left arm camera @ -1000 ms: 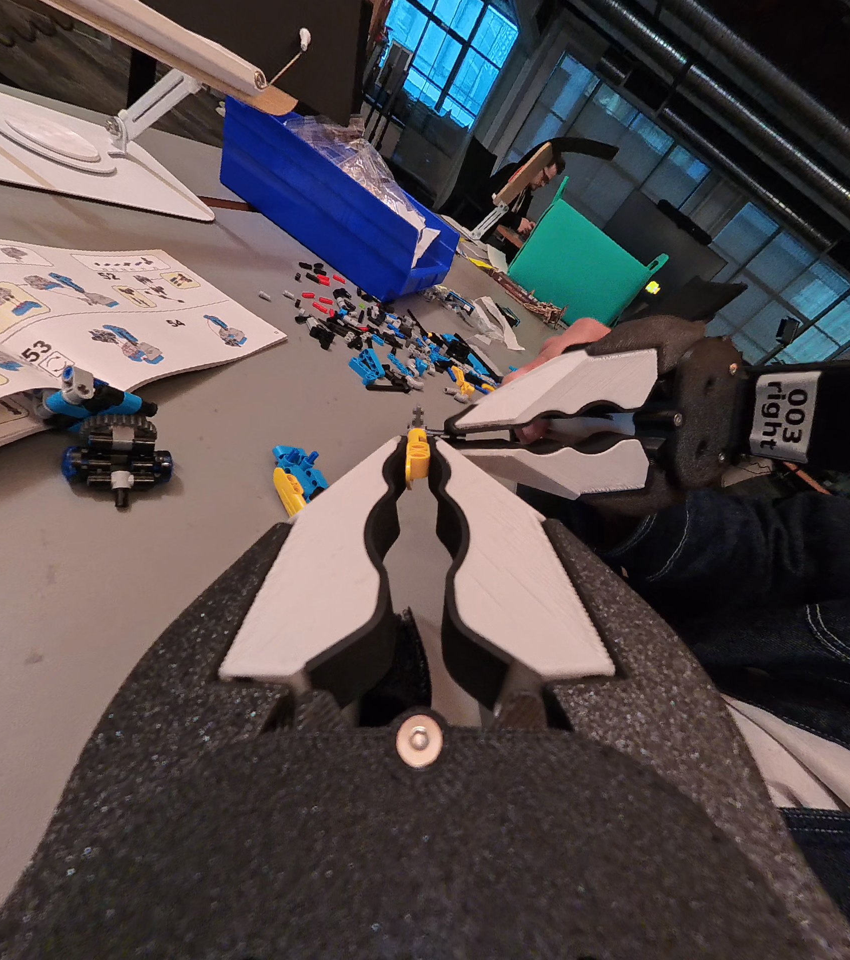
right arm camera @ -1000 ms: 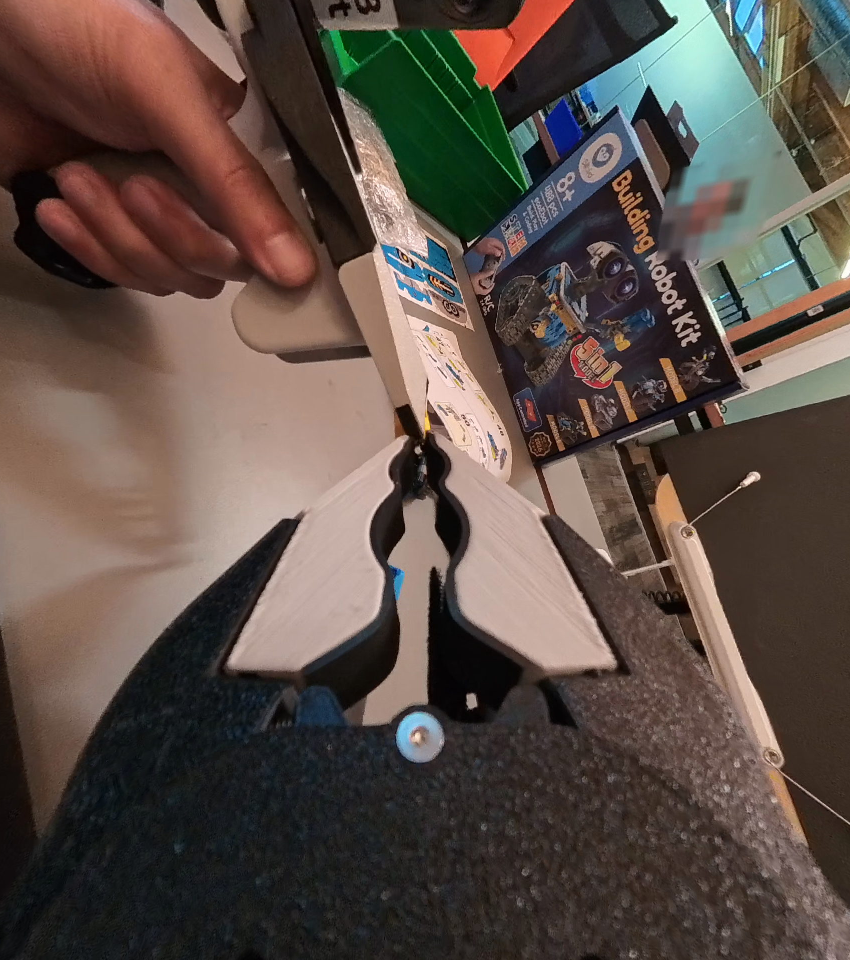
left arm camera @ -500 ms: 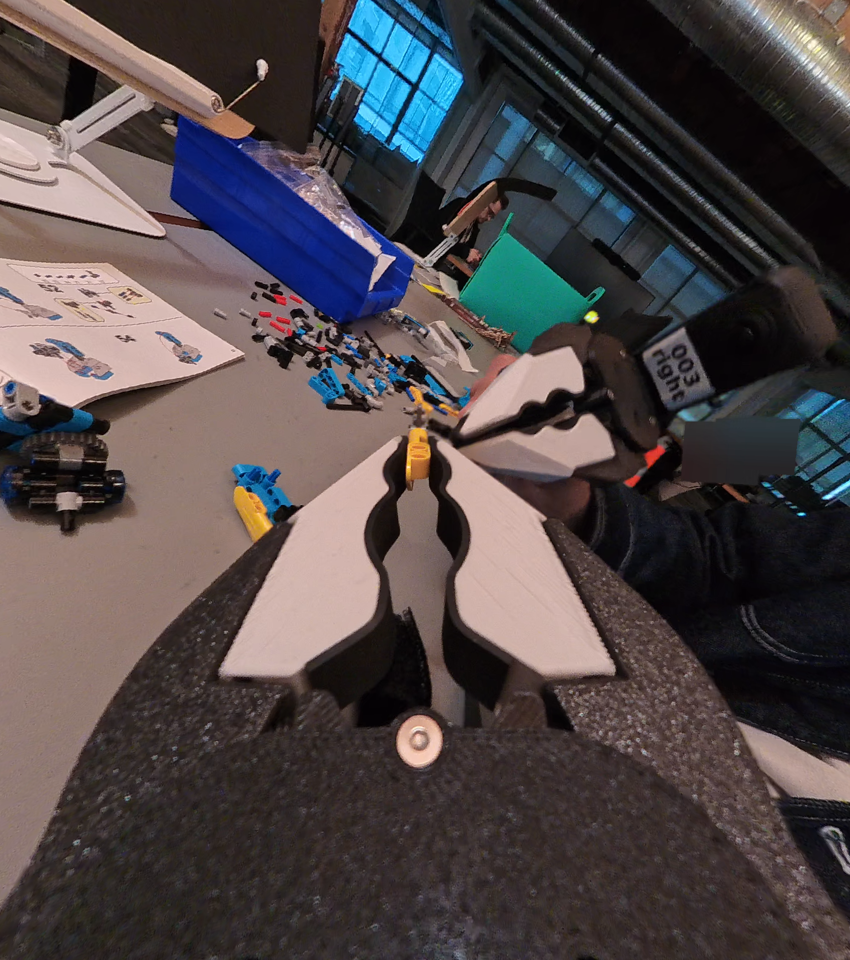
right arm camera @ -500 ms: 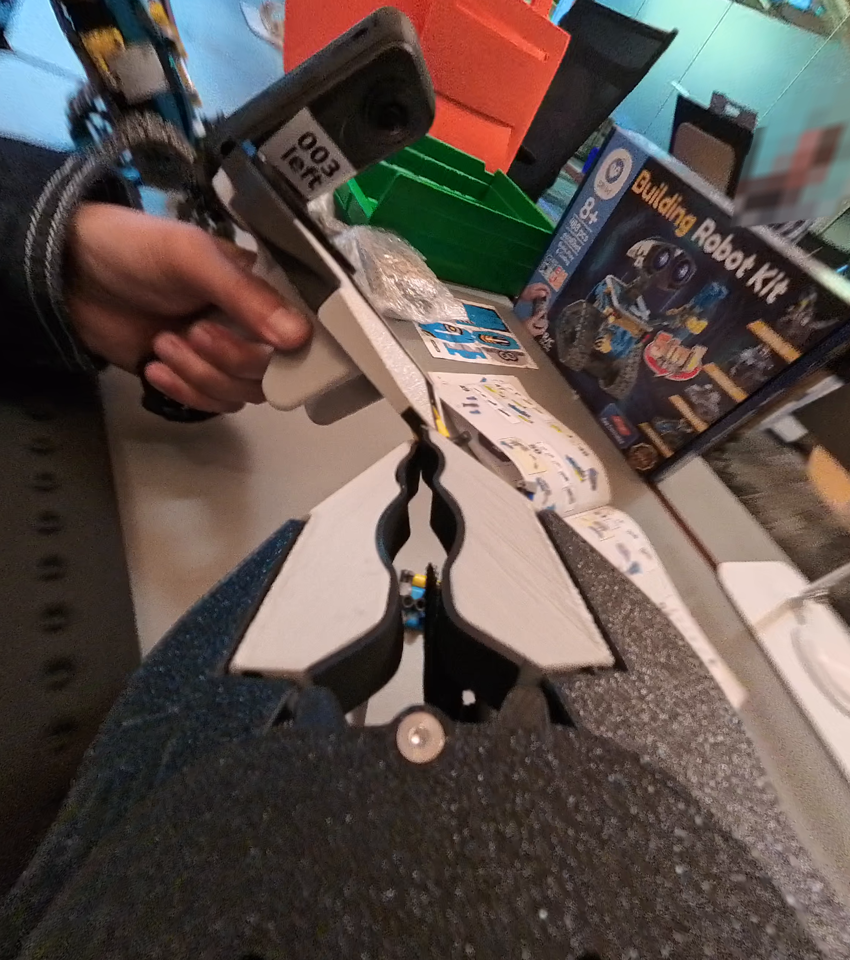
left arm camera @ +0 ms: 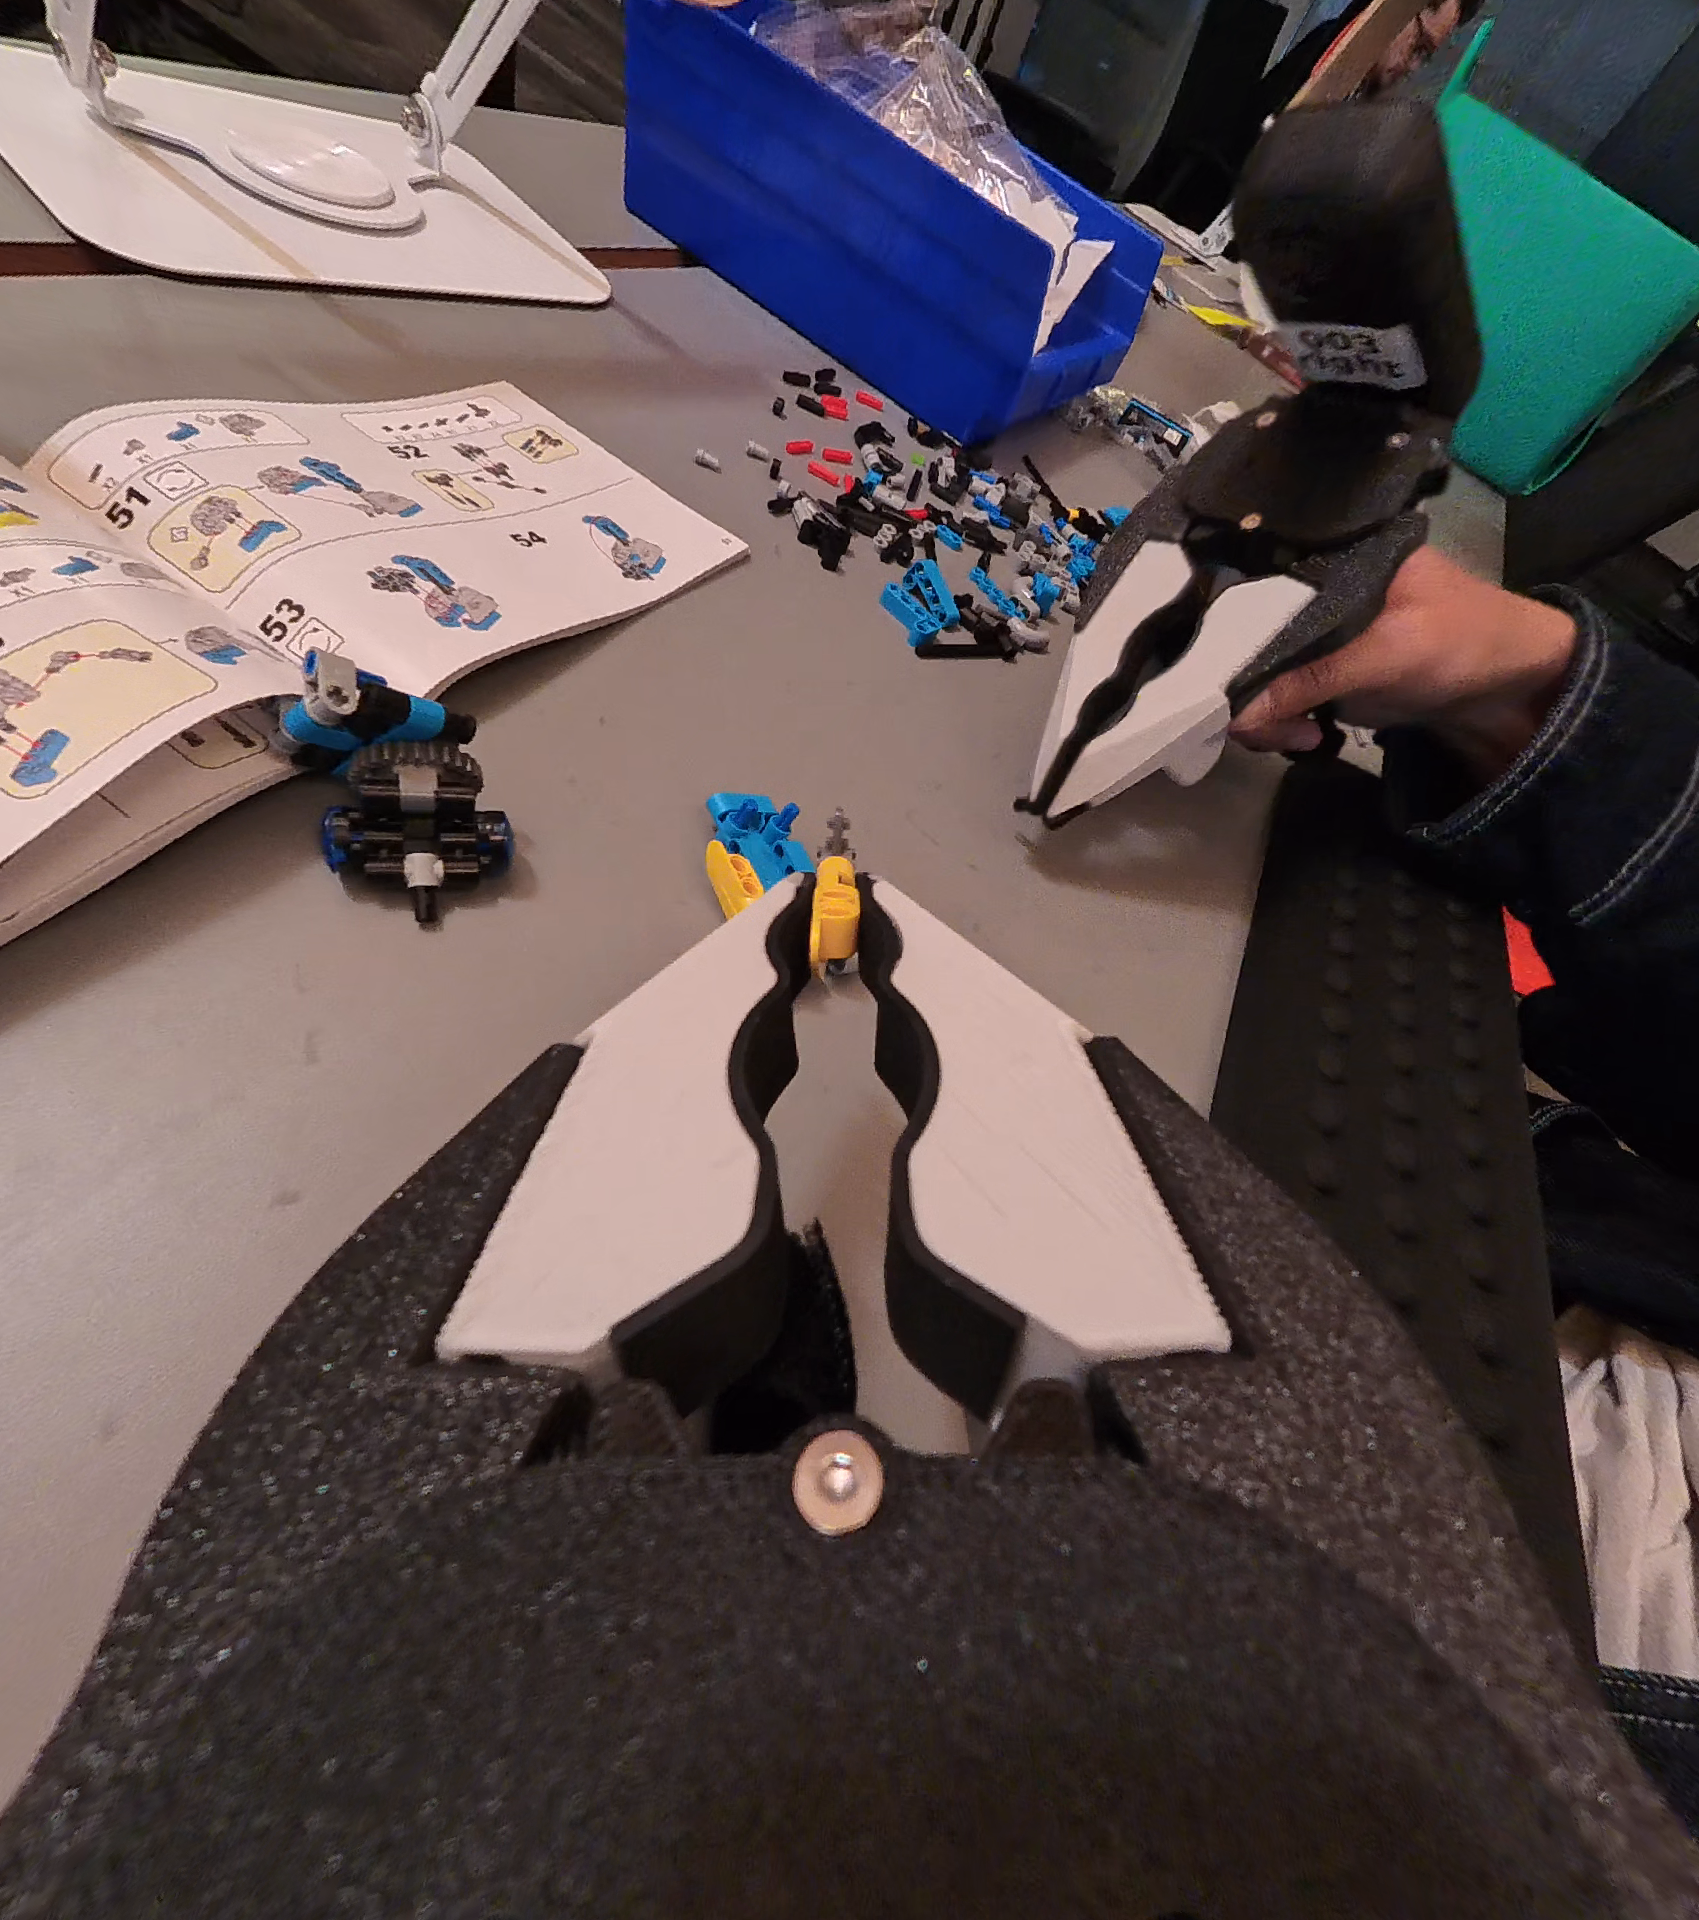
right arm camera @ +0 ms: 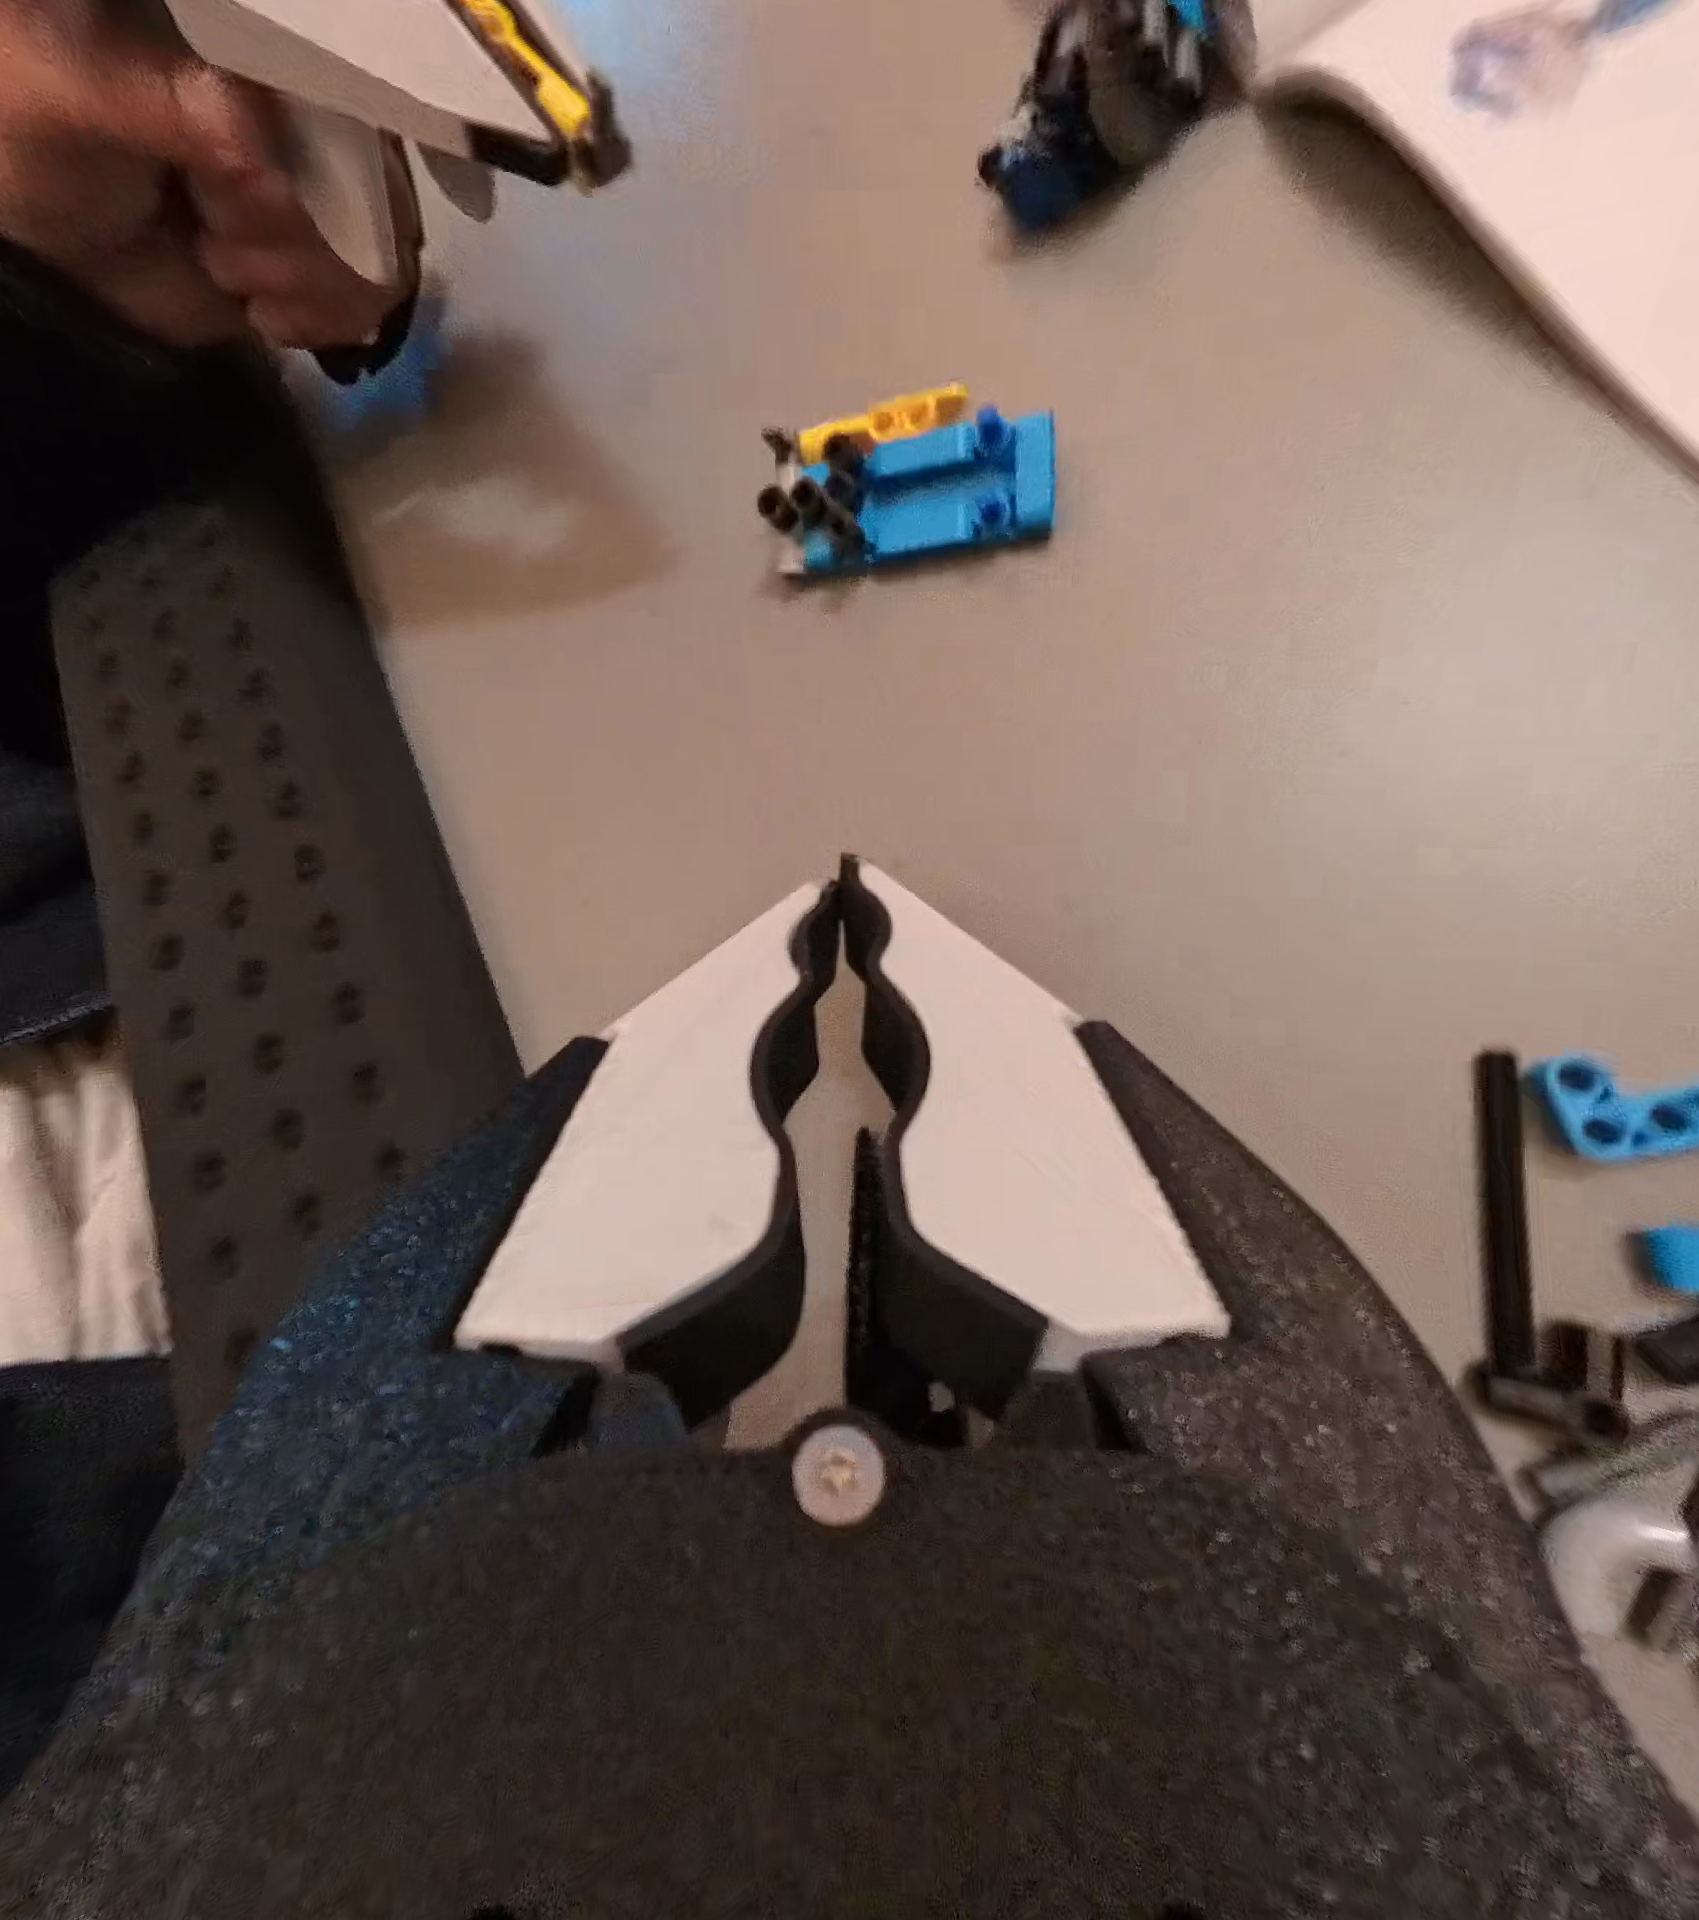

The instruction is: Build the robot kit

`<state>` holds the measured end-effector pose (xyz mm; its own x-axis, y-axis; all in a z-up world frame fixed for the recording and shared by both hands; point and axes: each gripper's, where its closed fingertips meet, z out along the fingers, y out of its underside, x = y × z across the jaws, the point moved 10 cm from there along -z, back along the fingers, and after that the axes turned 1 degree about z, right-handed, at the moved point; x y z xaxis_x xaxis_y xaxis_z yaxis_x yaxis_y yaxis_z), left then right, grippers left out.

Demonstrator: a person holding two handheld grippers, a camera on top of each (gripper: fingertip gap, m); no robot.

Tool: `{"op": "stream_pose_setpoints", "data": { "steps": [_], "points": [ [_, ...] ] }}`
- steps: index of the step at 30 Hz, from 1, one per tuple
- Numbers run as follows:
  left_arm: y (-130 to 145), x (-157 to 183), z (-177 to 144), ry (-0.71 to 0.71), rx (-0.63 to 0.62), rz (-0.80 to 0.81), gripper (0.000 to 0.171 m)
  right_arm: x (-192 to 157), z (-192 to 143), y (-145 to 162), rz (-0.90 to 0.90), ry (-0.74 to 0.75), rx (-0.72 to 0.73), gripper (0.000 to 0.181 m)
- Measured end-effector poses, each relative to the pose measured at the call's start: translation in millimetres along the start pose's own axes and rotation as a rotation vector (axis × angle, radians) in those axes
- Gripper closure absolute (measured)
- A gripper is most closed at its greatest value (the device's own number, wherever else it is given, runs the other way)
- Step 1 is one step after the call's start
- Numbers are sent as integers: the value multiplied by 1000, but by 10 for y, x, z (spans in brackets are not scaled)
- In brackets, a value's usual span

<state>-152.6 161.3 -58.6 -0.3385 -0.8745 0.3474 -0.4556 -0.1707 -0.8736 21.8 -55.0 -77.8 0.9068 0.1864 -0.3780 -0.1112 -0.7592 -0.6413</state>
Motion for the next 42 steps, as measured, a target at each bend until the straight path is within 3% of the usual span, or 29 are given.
{"op": "stream_pose_setpoints", "data": {
  "steps": [4, 8, 12, 17, 20, 26, 30, 34, 42],
  "points": [
    [1, -8, -2, 0, 1, -6, 164, 161, -73, 200, 100, -48, 5, 180],
    [14, -8, 6, -2, -10, -4, 164, 209, -111, 259, 107, -42, 28, 180],
    [20, -5, 15, 1, -17, -5, 164, 134, -266, 232, 57, -41, 83, 168],
    [23, 2, 26, 4, -22, -2, 164, -27, -306, 271, -137, 208, 6, 161],
    [23, 9, 27, 16, -21, -5, 164, -87, -267, 291, -364, 350, -49, 157],
    [27, 27, 36, 34, -25, -2, 164, 128, -188, 200, -424, 136, -122, 149],
    [29, 29, 34, 39, -26, -1, 164, 220, -152, 188, -393, 31, -132, 159],
    [25, 32, 37, 43, -25, -2, 164, 144, -143, 231, -434, 46, -122, 174],
    [30, 44, 45, 47, -29, 2, 164, 84, -135, 262, -455, 92, -97, 174]
  ]
}}
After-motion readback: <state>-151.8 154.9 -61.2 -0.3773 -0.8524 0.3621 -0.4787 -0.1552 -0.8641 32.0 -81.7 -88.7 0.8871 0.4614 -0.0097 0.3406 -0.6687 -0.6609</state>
